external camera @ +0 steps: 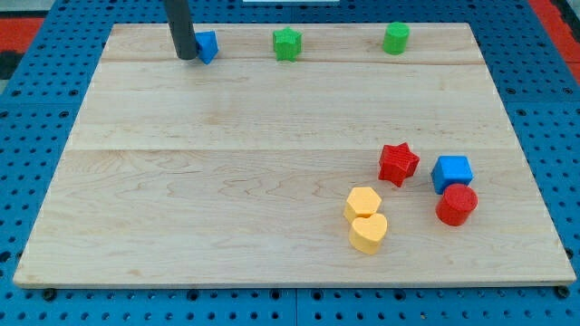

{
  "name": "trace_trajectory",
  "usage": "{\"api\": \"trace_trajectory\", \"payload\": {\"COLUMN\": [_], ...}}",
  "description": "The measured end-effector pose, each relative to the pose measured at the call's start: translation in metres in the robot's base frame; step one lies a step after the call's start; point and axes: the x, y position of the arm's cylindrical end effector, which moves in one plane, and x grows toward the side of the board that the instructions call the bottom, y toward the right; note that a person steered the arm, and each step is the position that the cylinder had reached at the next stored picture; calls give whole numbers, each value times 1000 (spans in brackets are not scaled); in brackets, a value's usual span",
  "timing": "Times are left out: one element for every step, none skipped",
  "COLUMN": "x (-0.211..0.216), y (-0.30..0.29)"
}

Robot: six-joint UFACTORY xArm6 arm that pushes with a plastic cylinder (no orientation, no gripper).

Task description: Push the blue triangle to the left side of the board

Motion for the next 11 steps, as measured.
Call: {"api": "trace_trajectory", "payload": {"x": [19, 18, 6, -25, -27, -35, -12, 76, 109, 110, 140], "y": [2, 52, 94, 87, 42, -3, 48, 92, 163, 281, 406]}}
